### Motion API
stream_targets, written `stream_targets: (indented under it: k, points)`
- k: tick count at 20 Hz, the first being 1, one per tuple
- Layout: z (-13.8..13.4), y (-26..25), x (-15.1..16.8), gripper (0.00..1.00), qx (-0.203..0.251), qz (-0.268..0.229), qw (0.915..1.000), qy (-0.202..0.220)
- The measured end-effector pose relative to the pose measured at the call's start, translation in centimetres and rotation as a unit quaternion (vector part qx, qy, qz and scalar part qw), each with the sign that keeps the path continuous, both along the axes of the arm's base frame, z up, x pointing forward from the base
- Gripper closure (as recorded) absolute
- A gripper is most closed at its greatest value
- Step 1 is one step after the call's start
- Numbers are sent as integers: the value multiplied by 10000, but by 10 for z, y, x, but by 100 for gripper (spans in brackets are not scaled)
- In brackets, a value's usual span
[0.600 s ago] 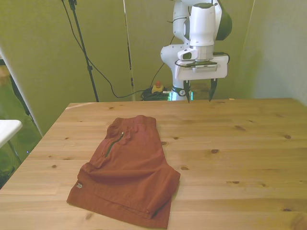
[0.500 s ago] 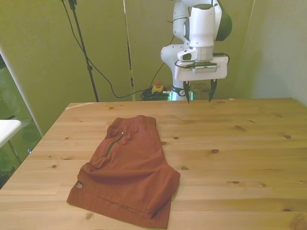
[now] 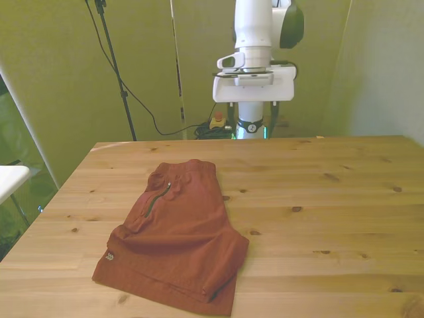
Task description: Unfold the shorts
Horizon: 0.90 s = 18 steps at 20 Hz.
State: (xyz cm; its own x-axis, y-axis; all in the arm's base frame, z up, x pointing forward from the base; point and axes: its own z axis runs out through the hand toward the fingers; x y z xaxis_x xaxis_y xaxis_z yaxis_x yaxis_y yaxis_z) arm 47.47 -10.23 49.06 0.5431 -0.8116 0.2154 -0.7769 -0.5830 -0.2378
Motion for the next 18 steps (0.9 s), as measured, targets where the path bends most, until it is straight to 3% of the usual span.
stream_targets:
  k: [5, 8, 11, 18]
  points:
    - [-5, -66, 53, 0, -97, -465, 9984, -303]
    - [0, -77, 58, 0, -154, -576, 9970, -496]
    - [-4, -119, 74, 0, -265, -923, 9924, -772]
    - [-48, -206, 127, 0, -72, -1781, 9794, -950]
